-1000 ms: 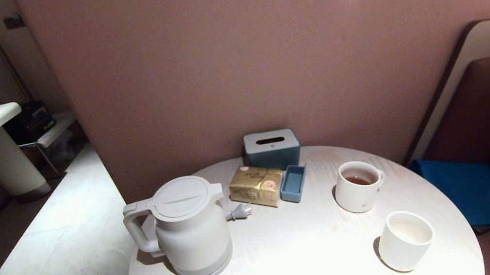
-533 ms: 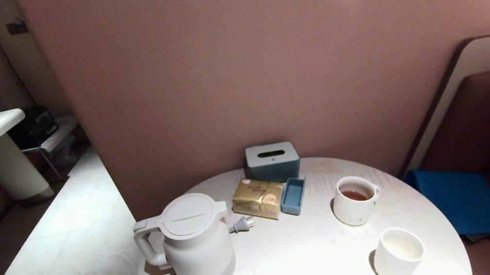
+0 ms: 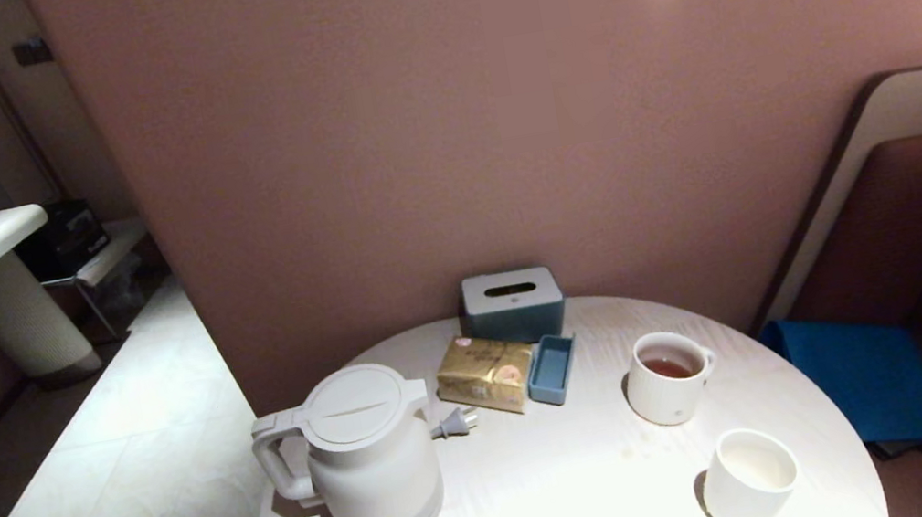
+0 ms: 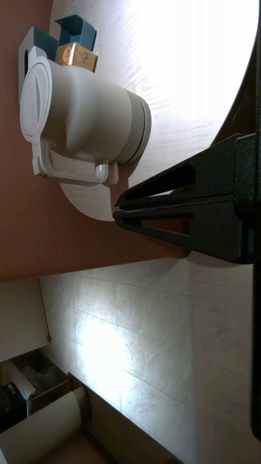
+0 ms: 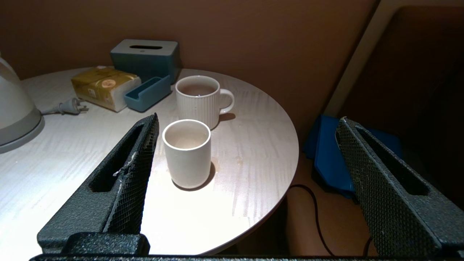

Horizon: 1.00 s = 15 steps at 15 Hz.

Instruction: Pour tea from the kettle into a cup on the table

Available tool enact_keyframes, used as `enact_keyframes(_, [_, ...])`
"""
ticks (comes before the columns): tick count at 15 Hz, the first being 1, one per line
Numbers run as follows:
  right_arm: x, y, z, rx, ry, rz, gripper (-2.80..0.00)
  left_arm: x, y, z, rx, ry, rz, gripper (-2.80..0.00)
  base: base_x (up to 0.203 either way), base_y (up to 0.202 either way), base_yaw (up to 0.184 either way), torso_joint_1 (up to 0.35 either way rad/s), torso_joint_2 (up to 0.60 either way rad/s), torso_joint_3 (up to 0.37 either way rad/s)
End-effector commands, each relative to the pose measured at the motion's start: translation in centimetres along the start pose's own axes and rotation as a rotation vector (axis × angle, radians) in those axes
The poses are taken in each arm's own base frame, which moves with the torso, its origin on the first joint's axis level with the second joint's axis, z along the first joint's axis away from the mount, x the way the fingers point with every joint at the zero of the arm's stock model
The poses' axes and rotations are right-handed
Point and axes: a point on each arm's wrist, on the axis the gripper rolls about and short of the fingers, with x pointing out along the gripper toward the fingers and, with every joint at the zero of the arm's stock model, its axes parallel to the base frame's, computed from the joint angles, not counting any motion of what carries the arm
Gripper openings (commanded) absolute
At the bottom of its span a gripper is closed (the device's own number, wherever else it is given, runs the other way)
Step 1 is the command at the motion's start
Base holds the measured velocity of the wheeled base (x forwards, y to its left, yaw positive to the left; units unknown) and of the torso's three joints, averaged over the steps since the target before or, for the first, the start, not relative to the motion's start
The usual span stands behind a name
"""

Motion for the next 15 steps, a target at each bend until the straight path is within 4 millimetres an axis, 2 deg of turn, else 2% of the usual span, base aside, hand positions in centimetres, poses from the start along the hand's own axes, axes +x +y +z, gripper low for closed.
enact_keyframes(1, [0.00, 0.00, 0.01, -0.001, -0.002, 0.001, 0.00, 0.01, 0.00, 0.02, 0.000, 0.000, 0.001, -2.80, 0.000, 0.000, 0.000, 0.000, 0.00, 0.000])
enact_keyframes(15, [0.00, 0.00, 0.01, 0.001, -0.002, 0.001, 0.00, 0.01, 0.00, 0.02, 0.000, 0.000, 0.001, -2.80, 0.000, 0.000, 0.000, 0.000, 0.00, 0.000])
